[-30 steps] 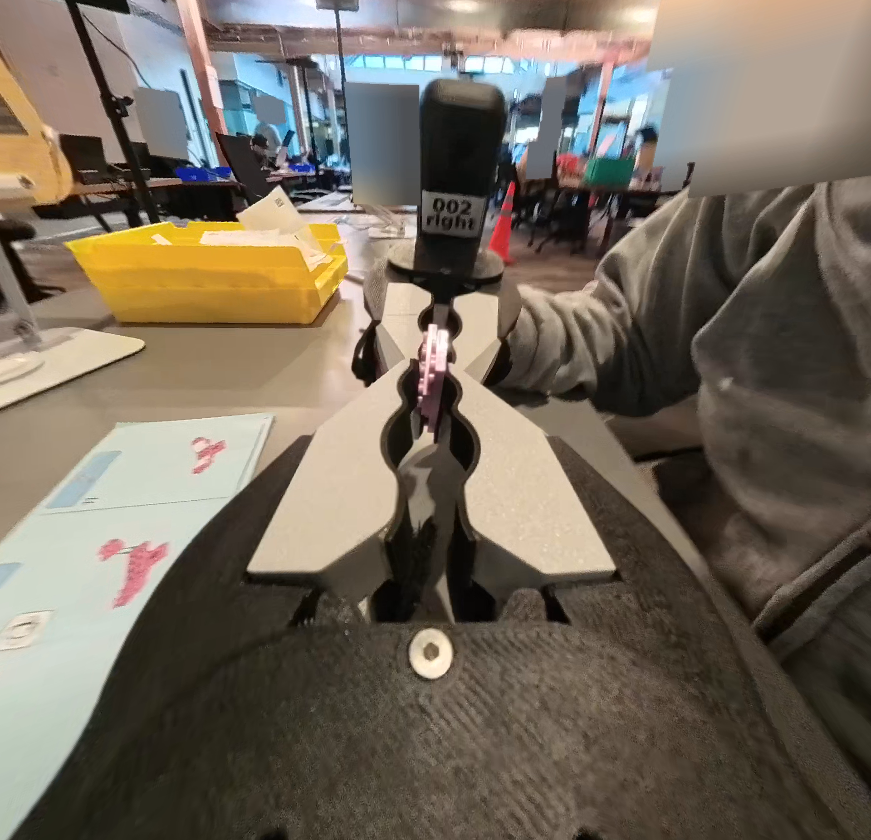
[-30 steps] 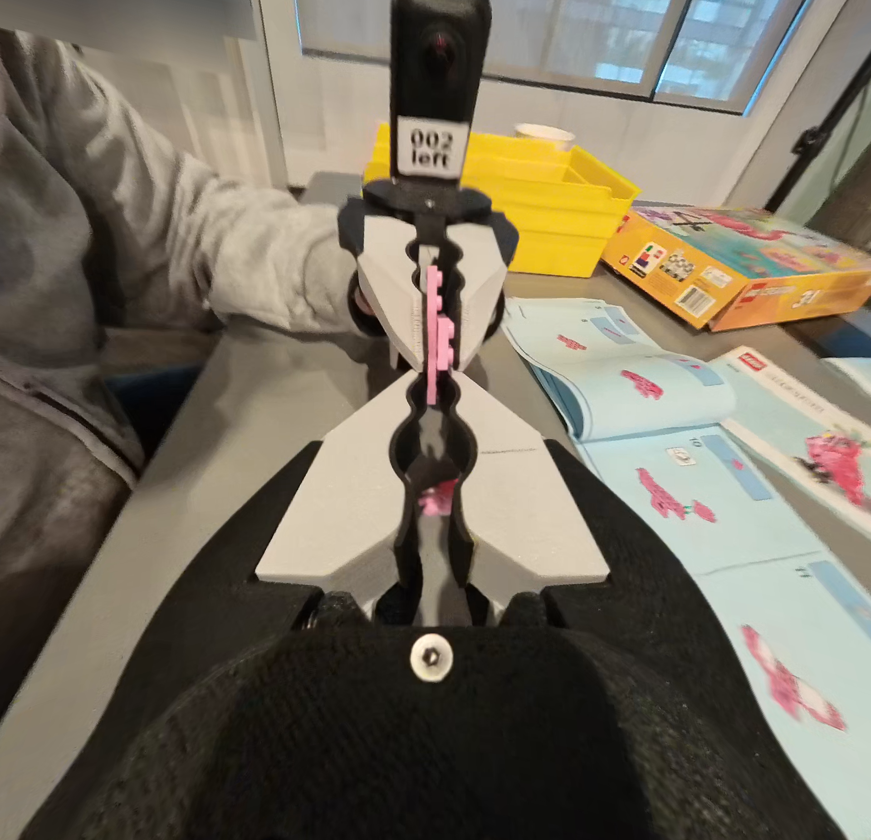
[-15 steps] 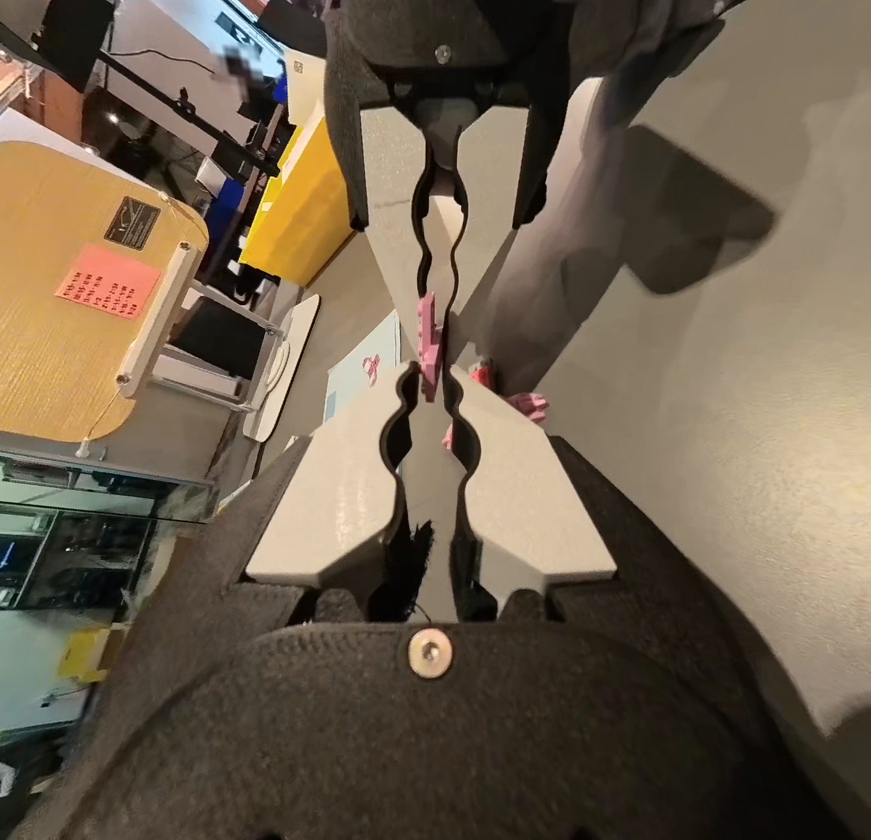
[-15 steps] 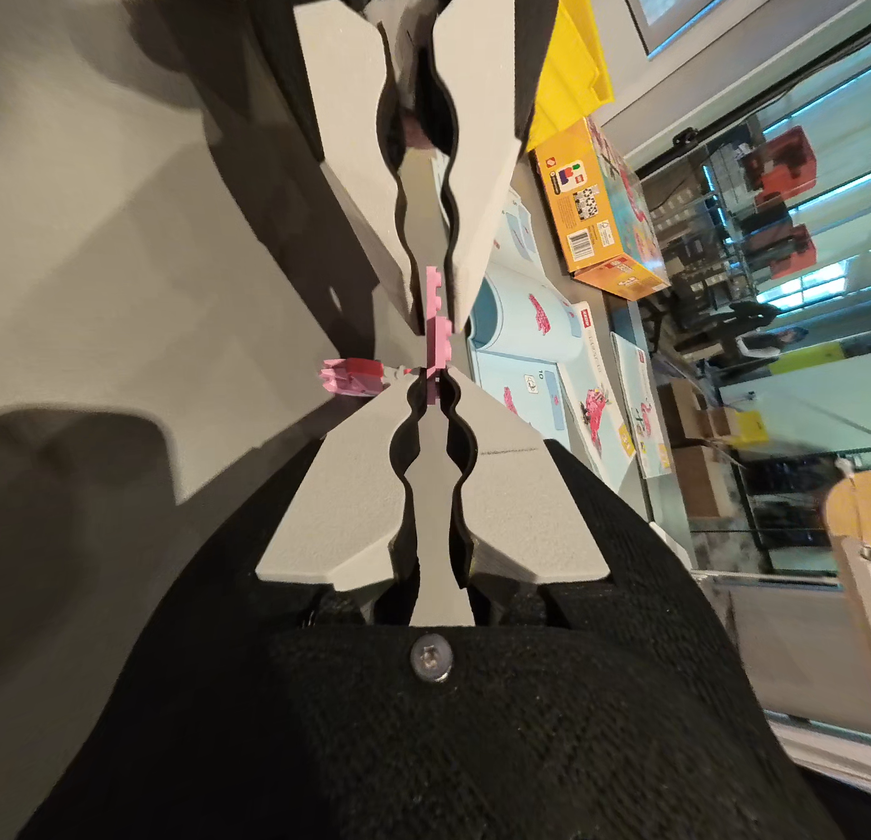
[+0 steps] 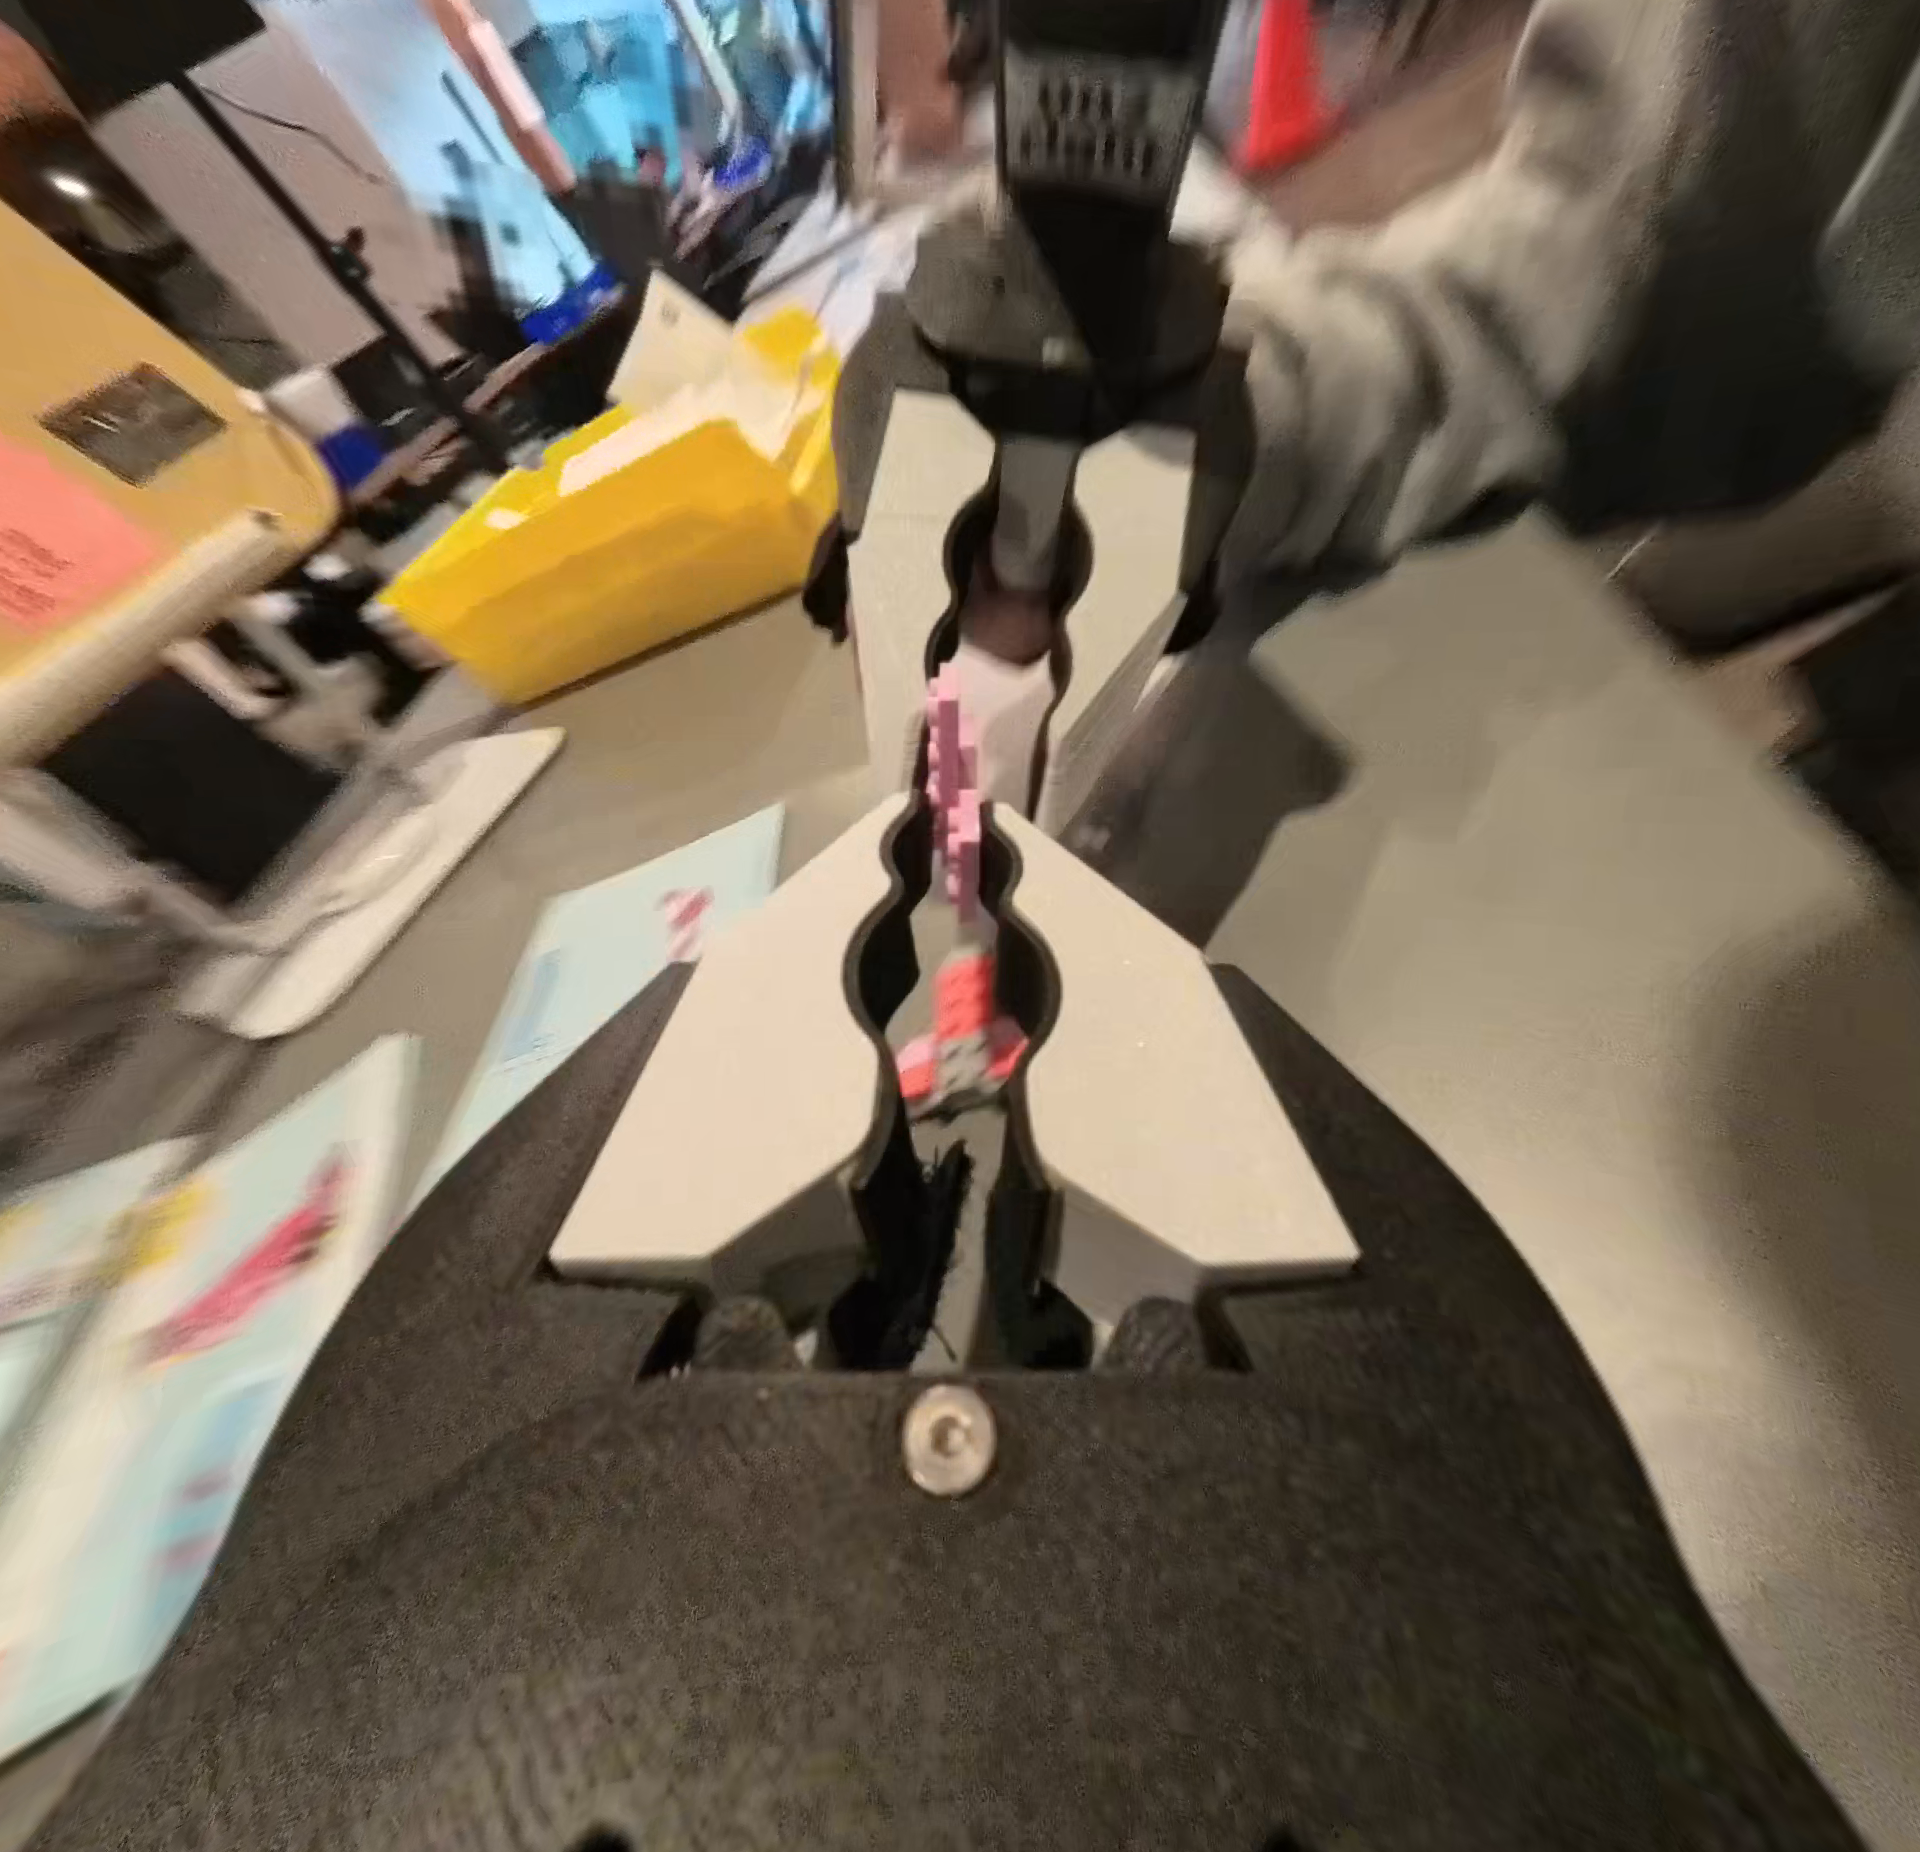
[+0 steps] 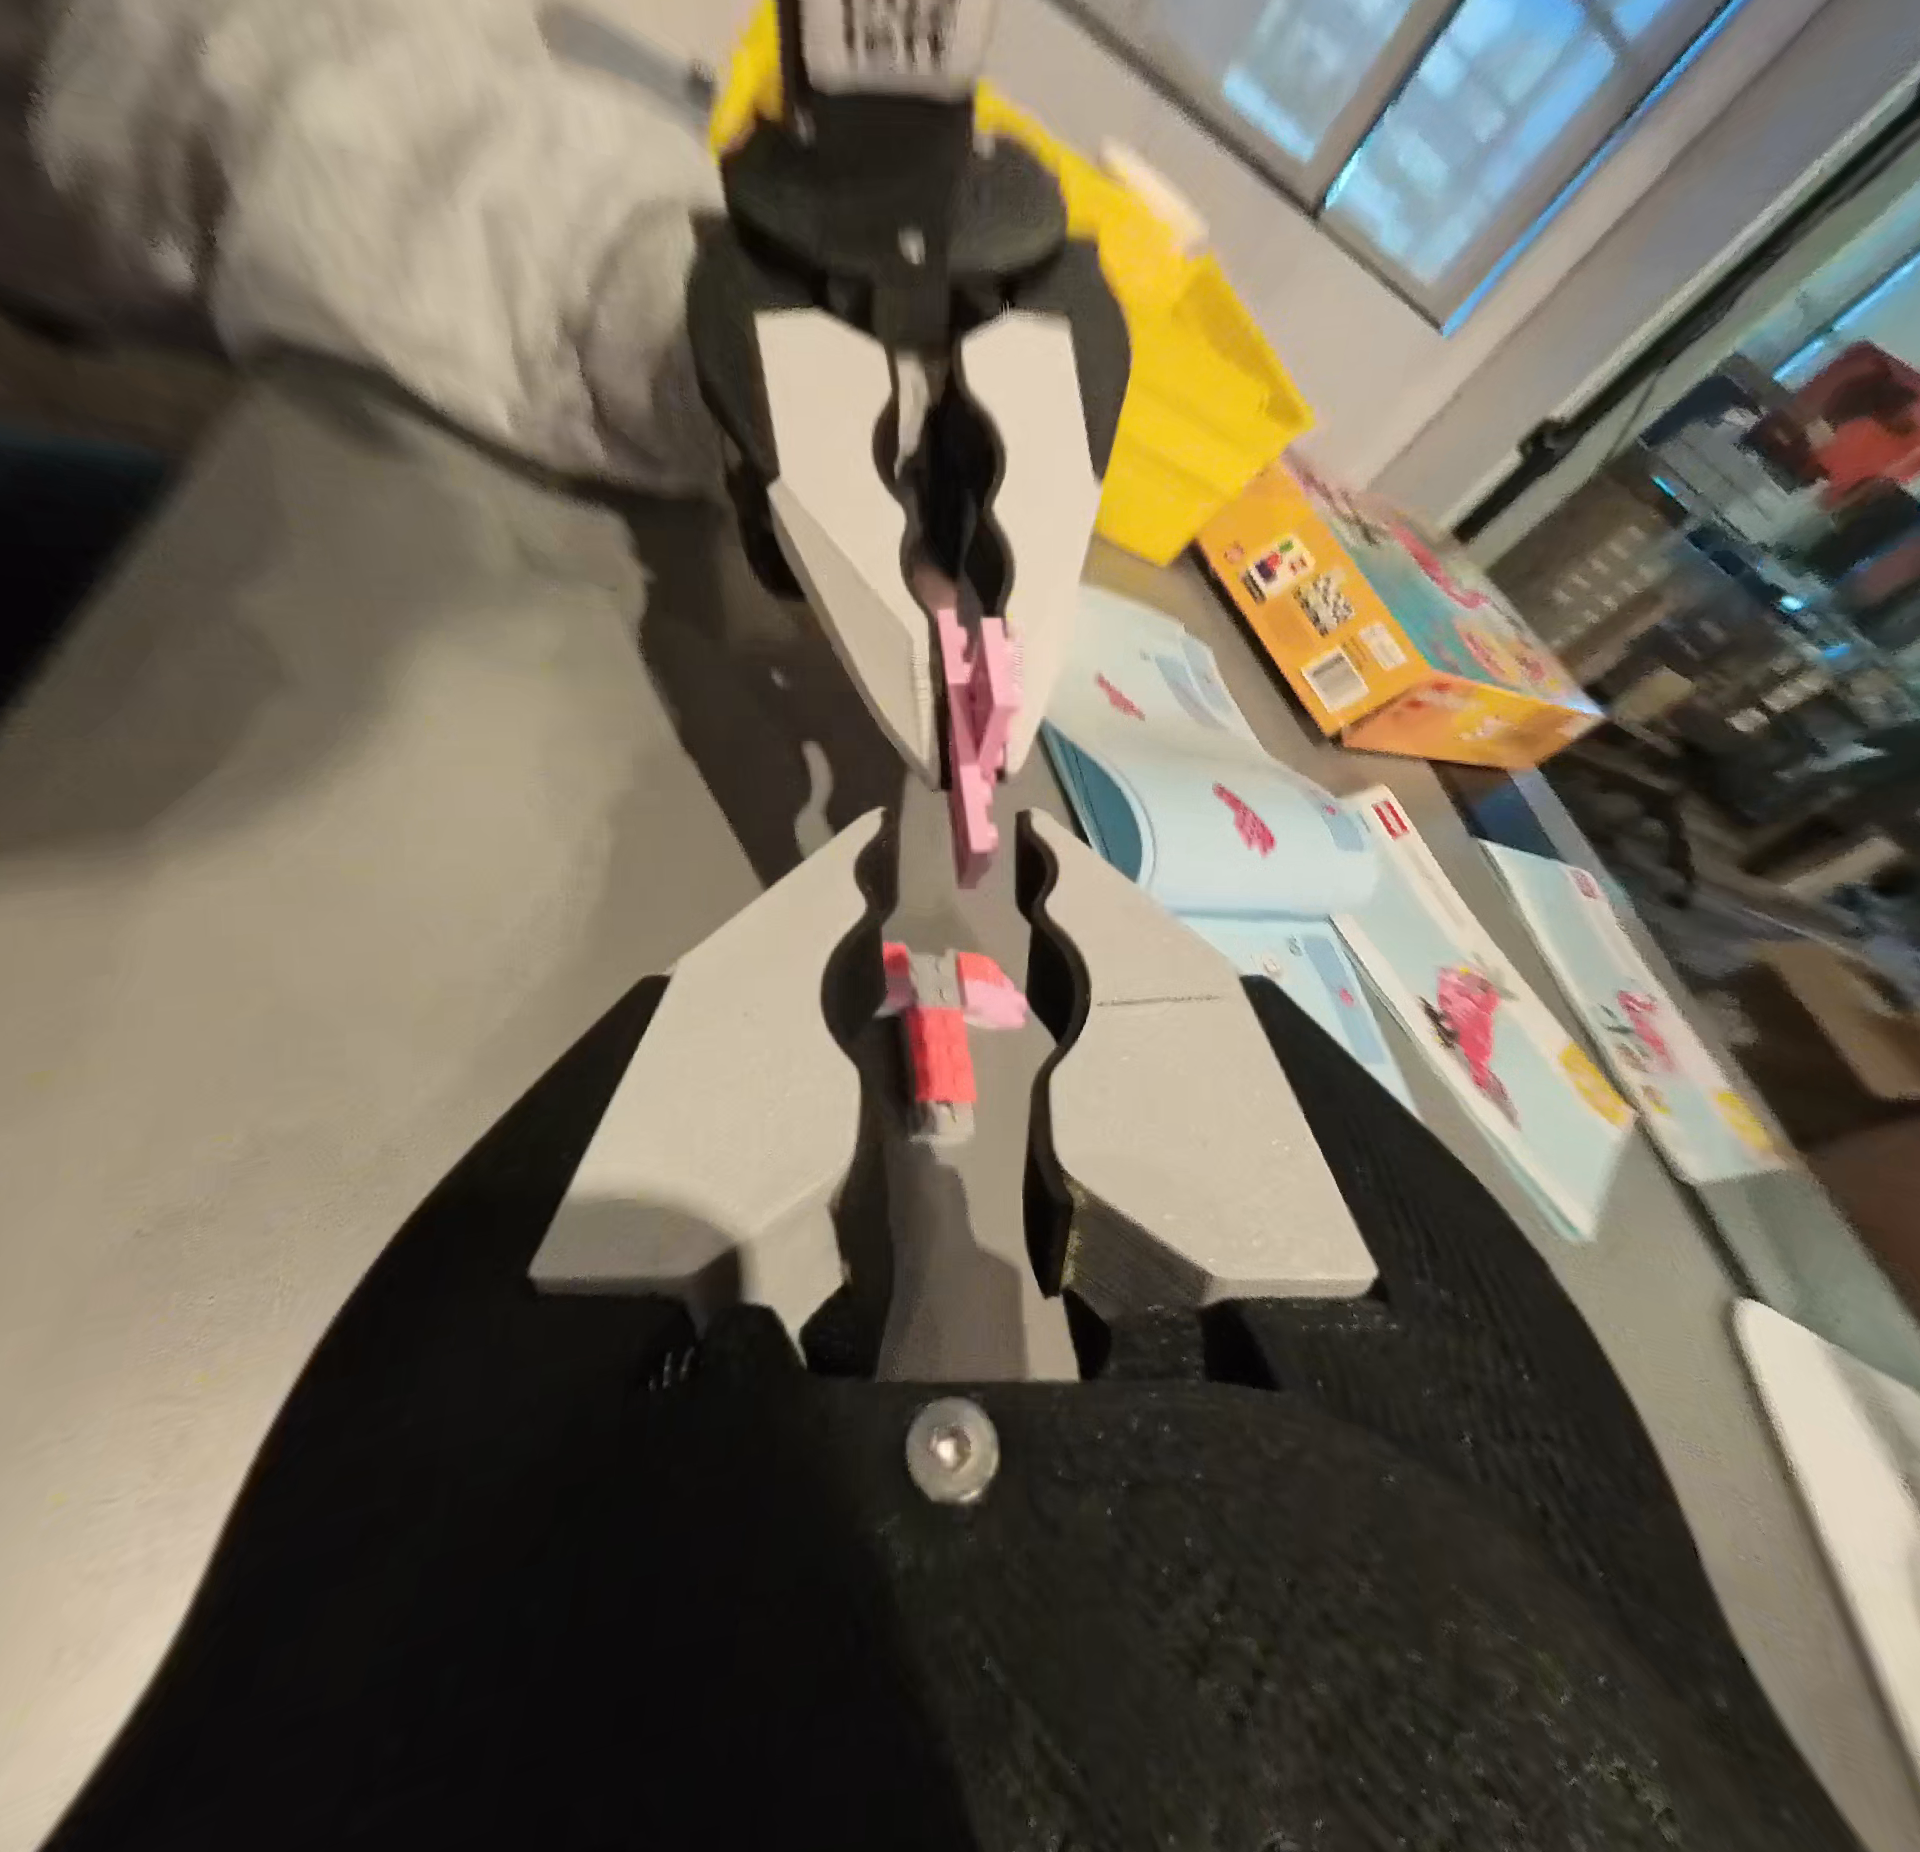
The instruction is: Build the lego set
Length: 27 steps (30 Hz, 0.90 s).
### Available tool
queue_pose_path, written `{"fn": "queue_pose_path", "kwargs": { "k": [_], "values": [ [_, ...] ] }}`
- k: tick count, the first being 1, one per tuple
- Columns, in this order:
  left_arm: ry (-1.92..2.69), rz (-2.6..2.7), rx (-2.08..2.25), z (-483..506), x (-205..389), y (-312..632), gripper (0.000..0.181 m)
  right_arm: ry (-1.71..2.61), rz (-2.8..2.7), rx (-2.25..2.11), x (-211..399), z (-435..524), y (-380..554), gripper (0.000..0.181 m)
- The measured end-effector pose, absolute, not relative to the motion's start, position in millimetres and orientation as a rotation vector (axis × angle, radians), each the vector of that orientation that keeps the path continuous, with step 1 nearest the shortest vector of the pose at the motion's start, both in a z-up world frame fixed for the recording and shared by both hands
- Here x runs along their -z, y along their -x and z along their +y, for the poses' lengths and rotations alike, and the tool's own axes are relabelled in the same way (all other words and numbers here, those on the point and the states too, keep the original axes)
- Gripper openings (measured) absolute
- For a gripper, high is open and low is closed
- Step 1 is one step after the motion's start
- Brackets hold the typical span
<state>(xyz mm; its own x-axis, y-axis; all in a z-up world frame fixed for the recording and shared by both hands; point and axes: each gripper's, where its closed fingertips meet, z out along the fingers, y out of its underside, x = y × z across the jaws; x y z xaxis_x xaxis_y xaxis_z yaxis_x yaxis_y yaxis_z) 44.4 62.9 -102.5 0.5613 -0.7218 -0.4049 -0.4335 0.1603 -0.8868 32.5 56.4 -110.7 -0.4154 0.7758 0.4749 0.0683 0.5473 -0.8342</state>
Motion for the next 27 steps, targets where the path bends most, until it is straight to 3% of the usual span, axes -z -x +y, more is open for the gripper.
{"fn": "queue_pose_path", "kwargs": {
  "k": [6,15,18,20,27],
  "values": [
    [1.445,0.913,0.627,56,91,-51,0.007,0.734,-1.791,-1.202,94,50,-39,0.009],
    [1.454,0.863,0.650,60,87,-48,0.007,0.830,-1.766,-1.287,92,52,-34,0.004],
    [1.457,0.874,0.510,65,87,-42,0.007,0.860,-1.716,-1.196,92,60,-29,0.007],
    [1.483,0.909,0.244,75,94,-28,0.007,0.871,-1.716,-1.090,95,68,-28,0.034],
    [1.448,1.147,-0.420,88,114,-12,0.008,0.540,-1.691,-0.608,95,65,-26,0.019]
  ]
}}
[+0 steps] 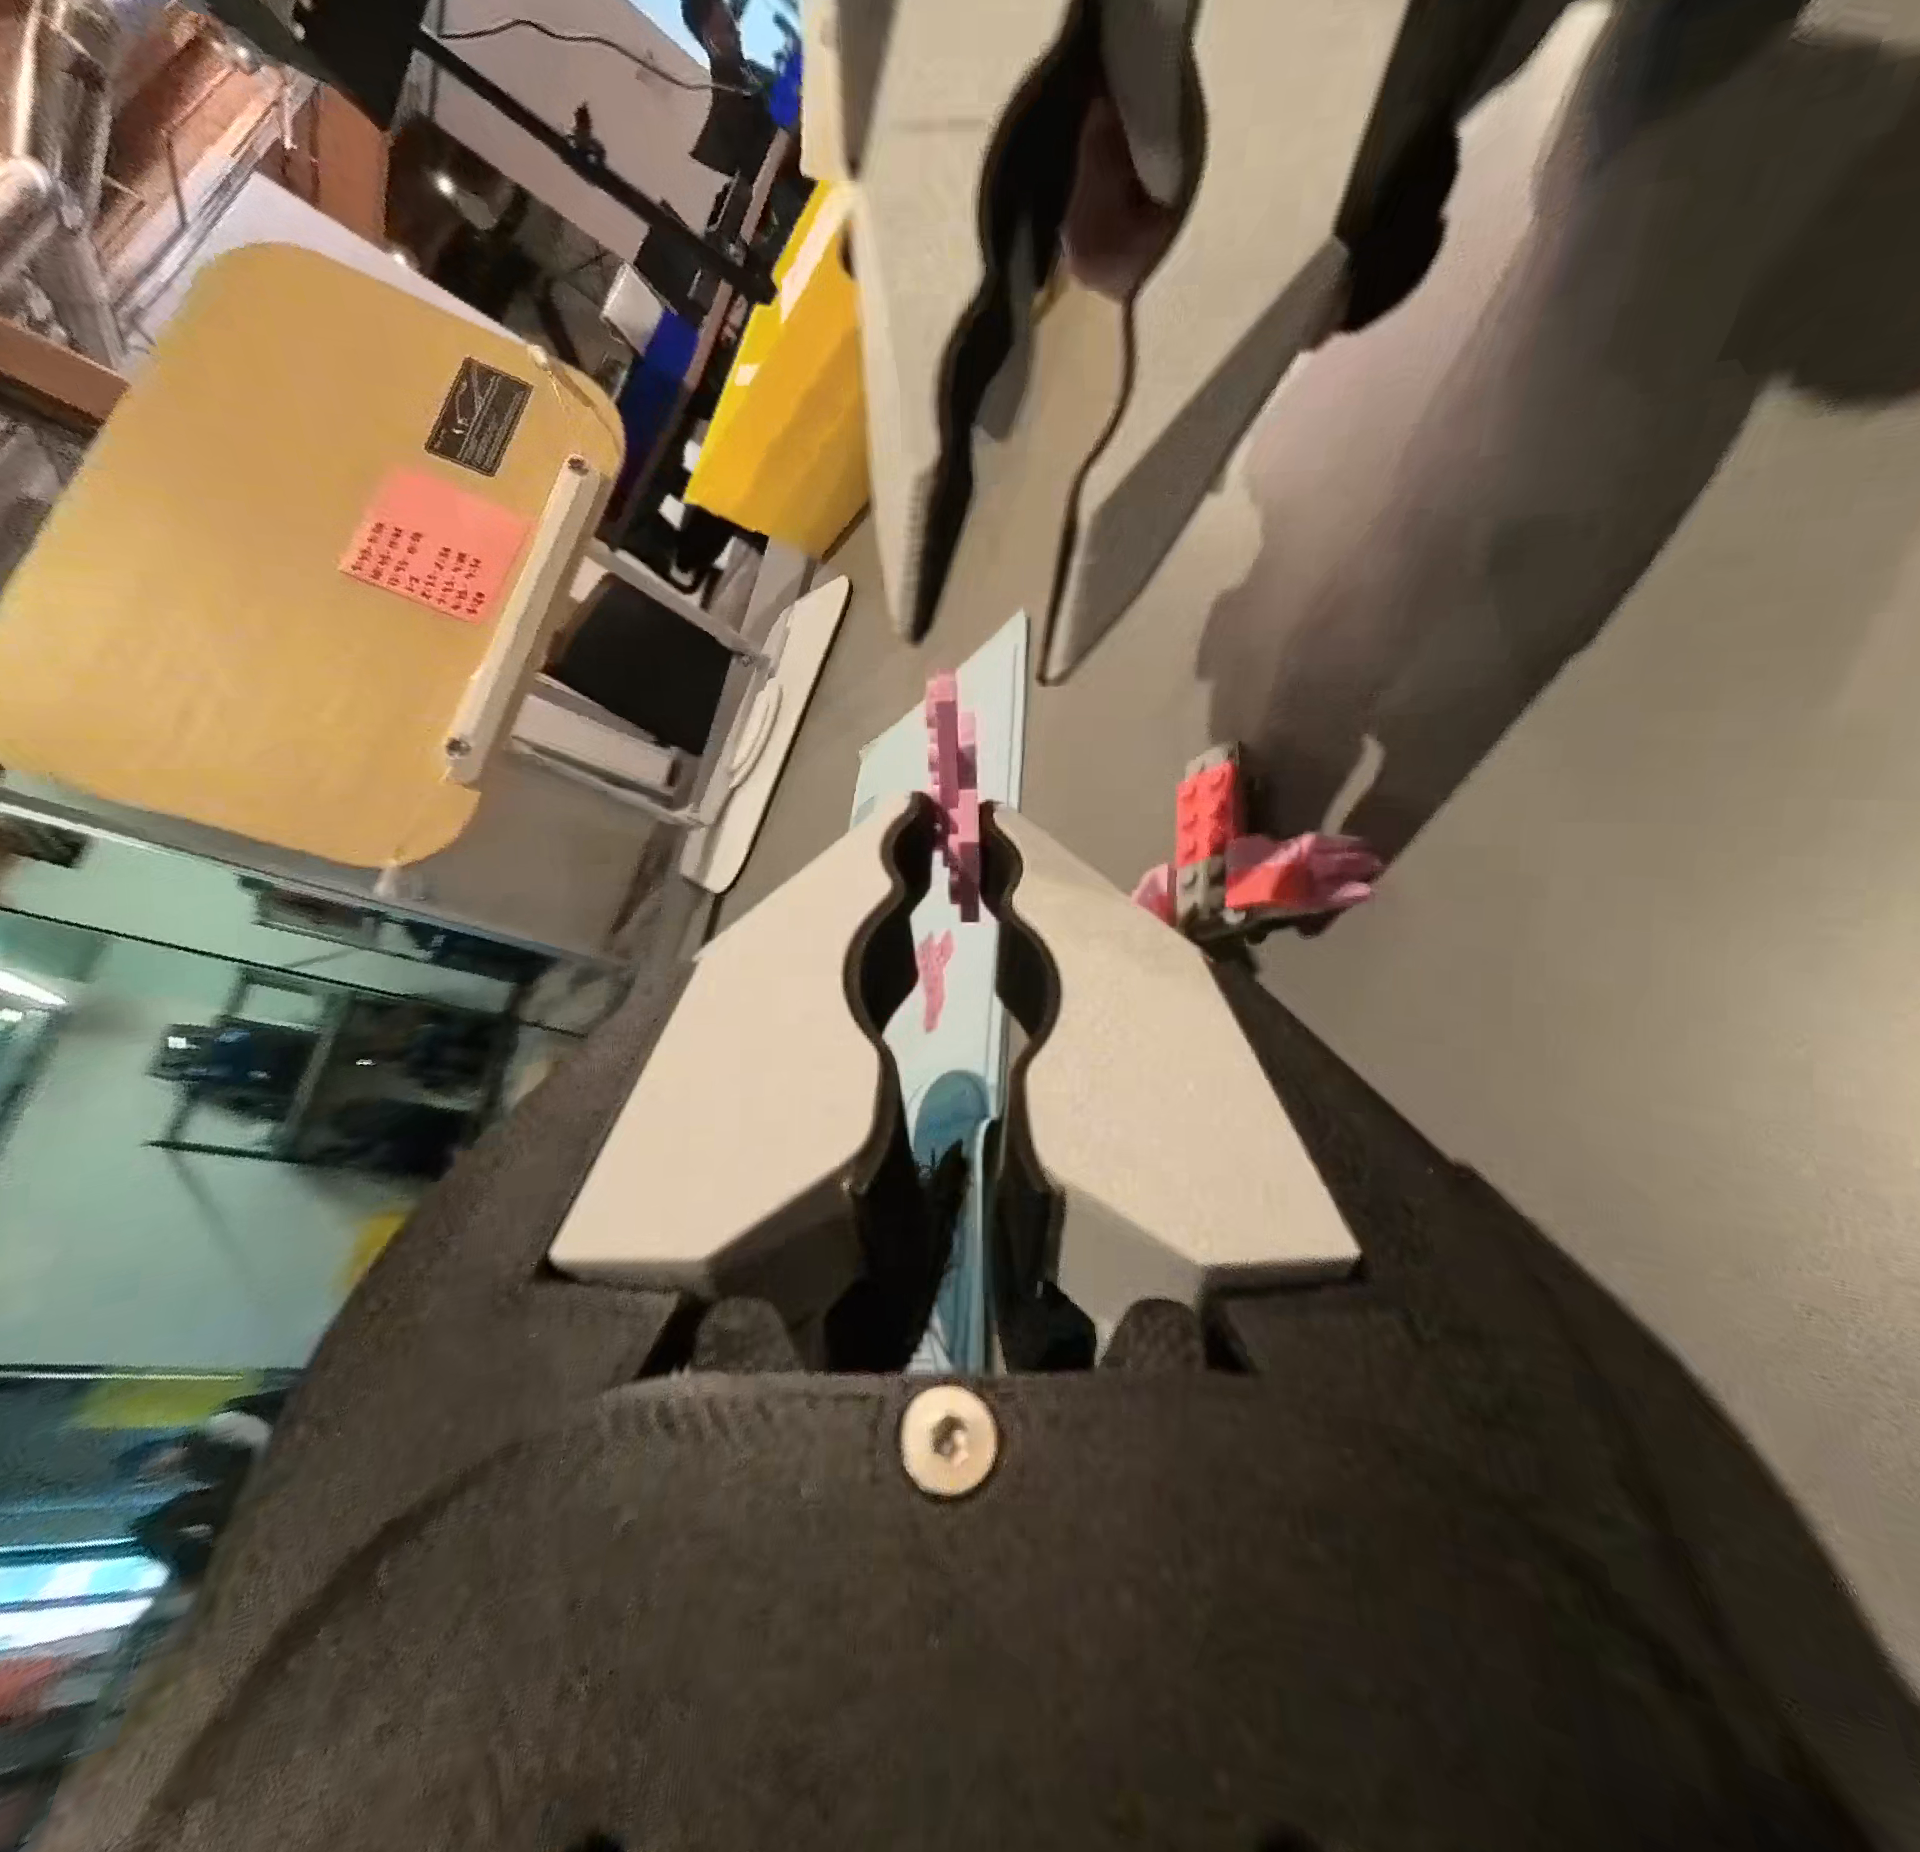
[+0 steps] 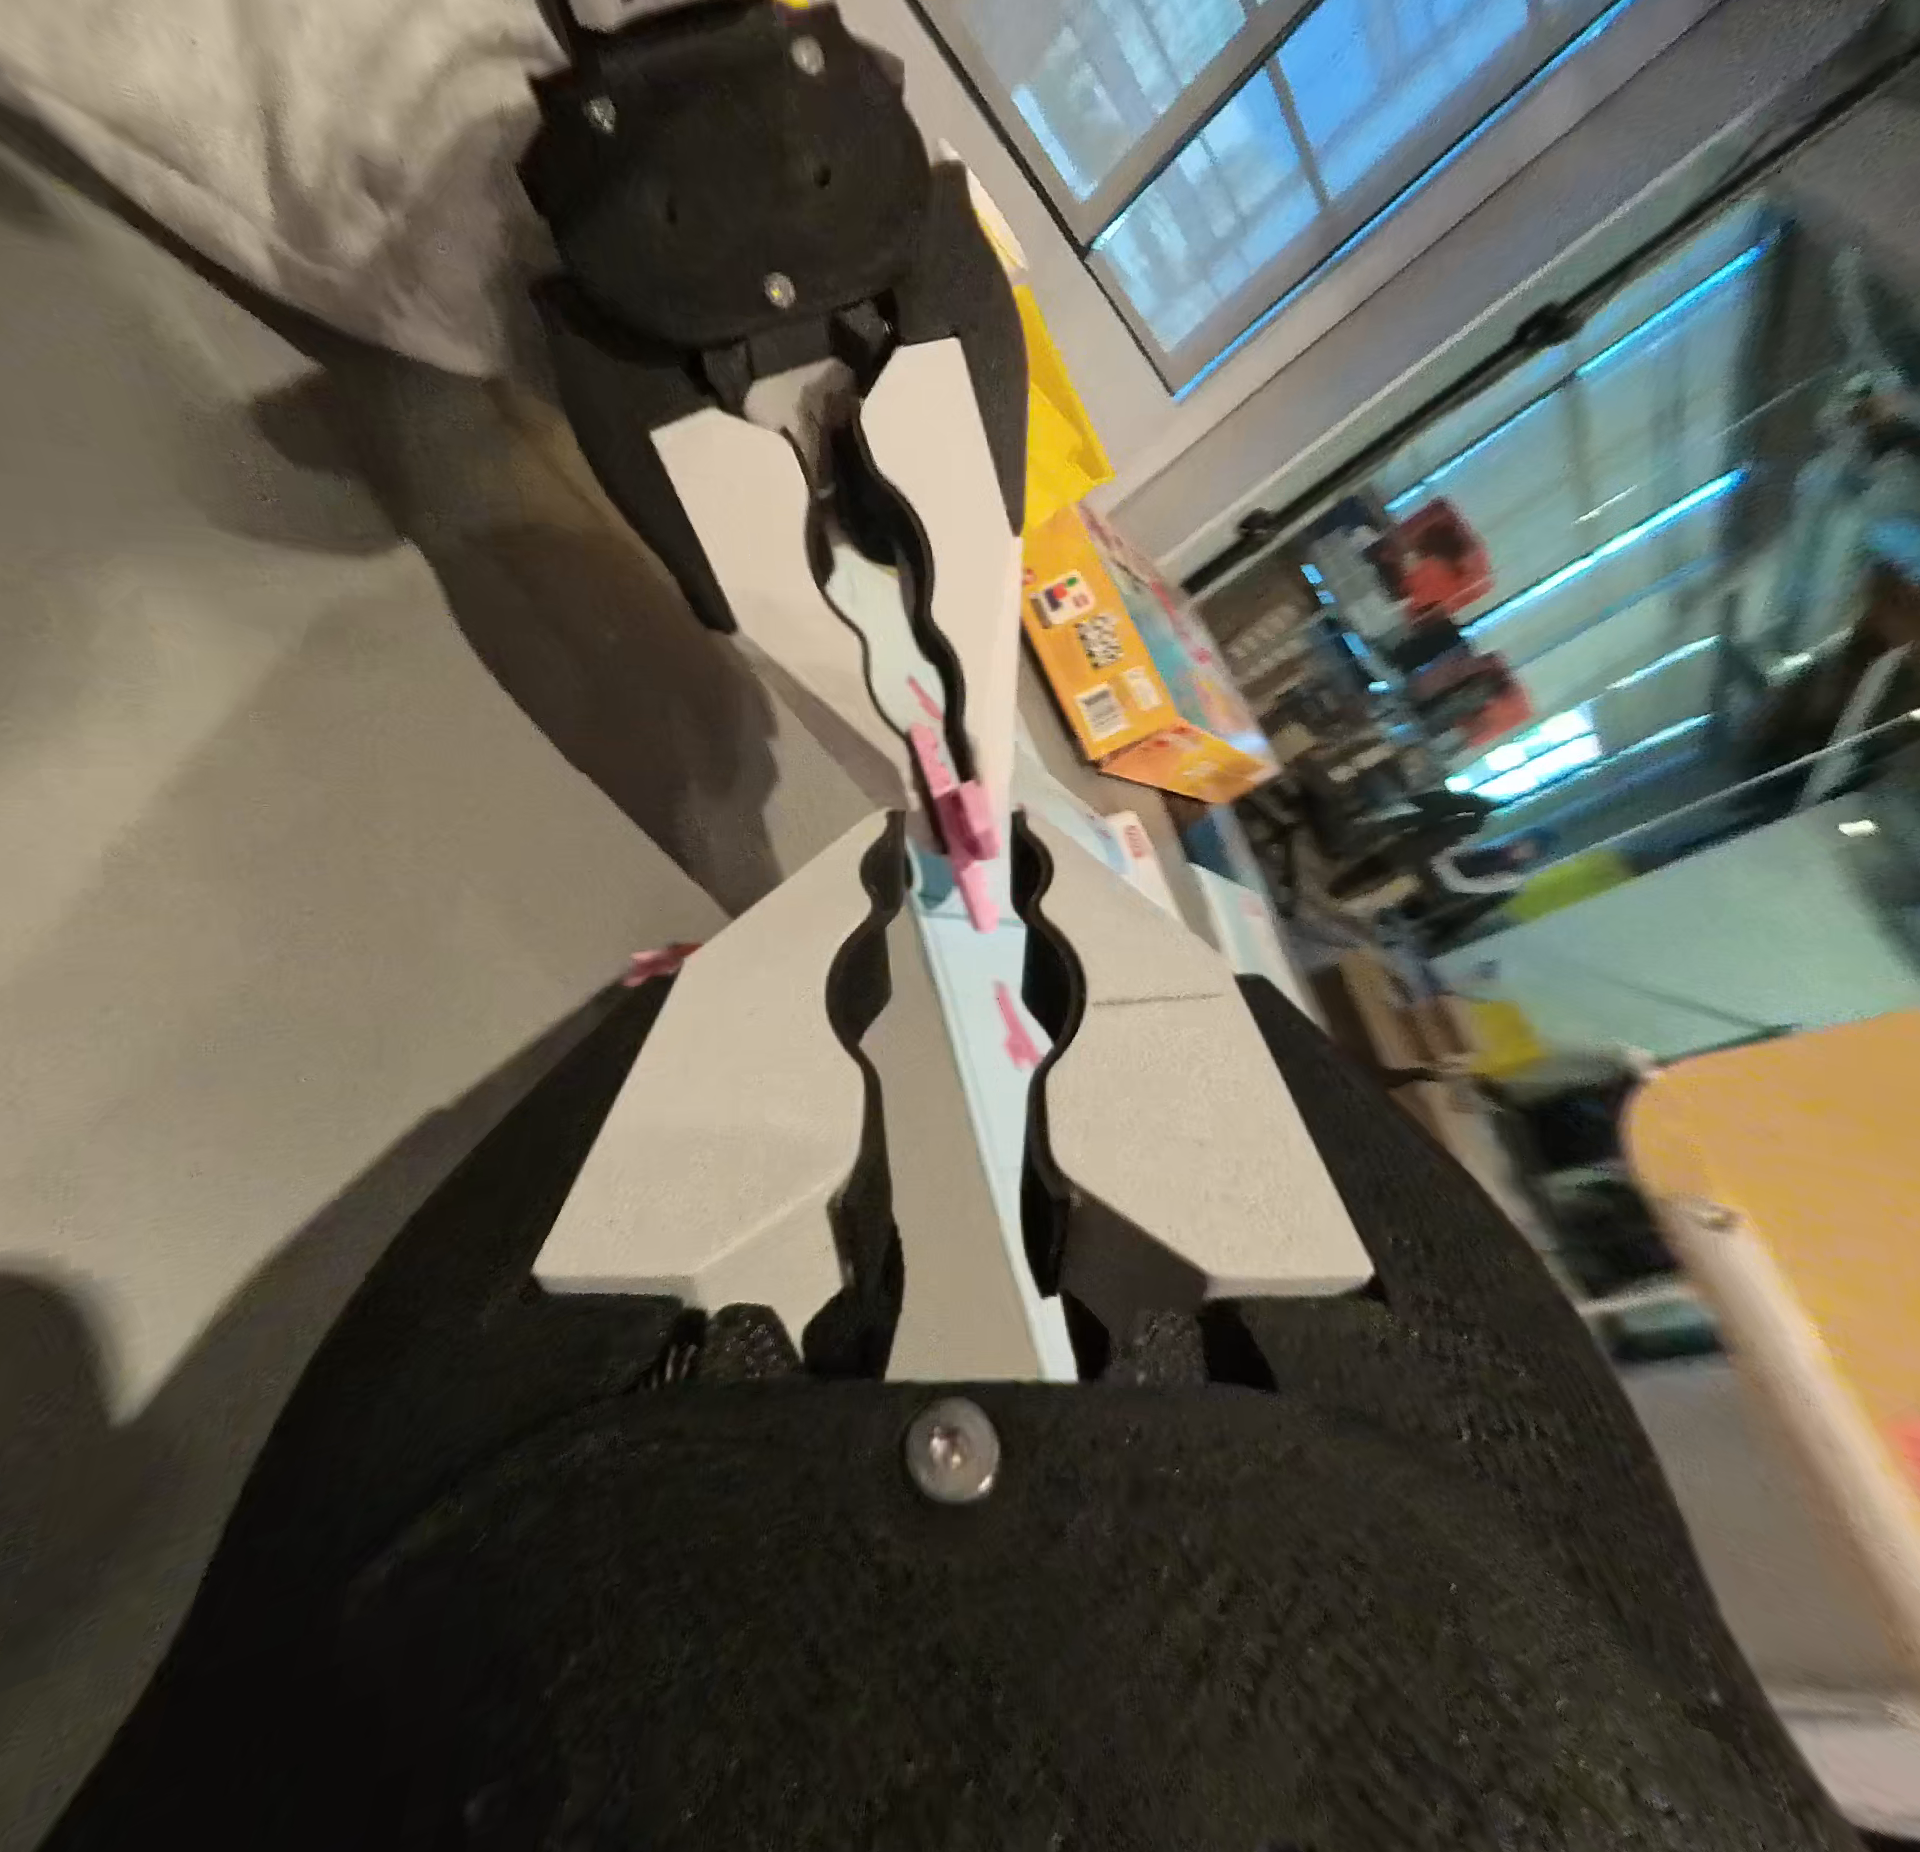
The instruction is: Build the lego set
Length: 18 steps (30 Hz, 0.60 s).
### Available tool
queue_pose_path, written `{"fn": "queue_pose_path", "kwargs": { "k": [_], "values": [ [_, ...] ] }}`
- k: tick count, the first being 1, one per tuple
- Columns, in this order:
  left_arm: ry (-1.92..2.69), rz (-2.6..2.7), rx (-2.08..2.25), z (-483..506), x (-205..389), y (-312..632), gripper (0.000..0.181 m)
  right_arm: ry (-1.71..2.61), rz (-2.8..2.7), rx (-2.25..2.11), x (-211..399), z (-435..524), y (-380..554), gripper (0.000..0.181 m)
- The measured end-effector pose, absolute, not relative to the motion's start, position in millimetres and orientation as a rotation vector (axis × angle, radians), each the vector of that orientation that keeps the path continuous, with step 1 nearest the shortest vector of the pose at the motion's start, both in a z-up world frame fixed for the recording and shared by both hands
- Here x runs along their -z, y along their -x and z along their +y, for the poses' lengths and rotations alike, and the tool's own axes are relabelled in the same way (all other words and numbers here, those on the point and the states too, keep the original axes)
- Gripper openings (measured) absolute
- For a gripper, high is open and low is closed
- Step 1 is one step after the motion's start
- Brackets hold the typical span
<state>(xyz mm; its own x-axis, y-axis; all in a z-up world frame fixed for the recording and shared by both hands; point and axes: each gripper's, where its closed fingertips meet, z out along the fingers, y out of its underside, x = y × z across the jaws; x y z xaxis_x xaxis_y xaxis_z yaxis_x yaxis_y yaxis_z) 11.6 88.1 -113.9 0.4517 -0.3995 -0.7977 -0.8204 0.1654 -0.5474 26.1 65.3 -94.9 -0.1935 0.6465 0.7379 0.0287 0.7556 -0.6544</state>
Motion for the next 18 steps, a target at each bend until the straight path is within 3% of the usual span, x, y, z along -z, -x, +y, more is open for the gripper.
{"fn": "queue_pose_path", "kwargs": {
  "k": [4,8,12,13,15,18],
  "values": [
    [1.412,1.196,-0.533,88,115,-14,0.008,0.493,-1.716,-0.498,103,68,-24,0.022],
    [1.398,1.246,-0.595,87,119,-16,0.008,0.442,-1.704,-0.412,104,69,-23,0.004],
    [1.396,1.182,-0.561,89,119,-17,0.008,0.376,-1.687,-0.311,104,72,-24,0.002],
    [1.402,1.146,-0.533,90,117,-16,0.012,0.354,-1.673,-0.280,103,73,-24,0.001],
    [1.465,1.111,-0.447,90,119,-12,0.045,0.301,-1.642,-0.186,101,79,-26,0.001],
    [1.512,0.994,-0.278,90,111,1,0.062,0.195,-1.569,-0.032,96,86,-27,0.001]
  ]
}}
